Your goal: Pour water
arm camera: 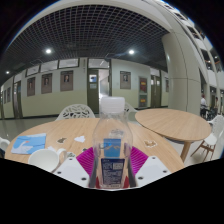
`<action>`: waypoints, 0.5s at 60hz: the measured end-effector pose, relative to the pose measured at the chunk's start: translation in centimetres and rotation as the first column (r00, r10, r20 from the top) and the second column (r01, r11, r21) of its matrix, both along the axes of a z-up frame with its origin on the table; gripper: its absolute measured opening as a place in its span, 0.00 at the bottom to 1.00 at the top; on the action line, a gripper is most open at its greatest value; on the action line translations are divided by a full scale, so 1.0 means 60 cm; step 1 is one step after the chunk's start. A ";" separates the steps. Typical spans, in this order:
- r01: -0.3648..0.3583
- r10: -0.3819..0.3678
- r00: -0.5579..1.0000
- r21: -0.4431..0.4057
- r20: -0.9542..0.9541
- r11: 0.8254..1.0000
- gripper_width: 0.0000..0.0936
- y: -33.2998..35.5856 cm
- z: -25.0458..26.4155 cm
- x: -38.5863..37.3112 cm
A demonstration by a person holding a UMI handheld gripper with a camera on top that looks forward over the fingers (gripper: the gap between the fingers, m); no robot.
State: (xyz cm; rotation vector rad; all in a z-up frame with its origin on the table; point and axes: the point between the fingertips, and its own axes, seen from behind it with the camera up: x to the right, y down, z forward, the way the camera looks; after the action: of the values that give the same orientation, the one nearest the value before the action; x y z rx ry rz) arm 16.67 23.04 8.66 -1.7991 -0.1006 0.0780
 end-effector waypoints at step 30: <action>-0.097 0.100 0.994 -0.060 0.039 0.993 0.90 -0.293 0.057 -0.061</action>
State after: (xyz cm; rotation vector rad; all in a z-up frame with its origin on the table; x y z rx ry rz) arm 13.00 5.49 12.11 -1.8537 -0.2190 0.1146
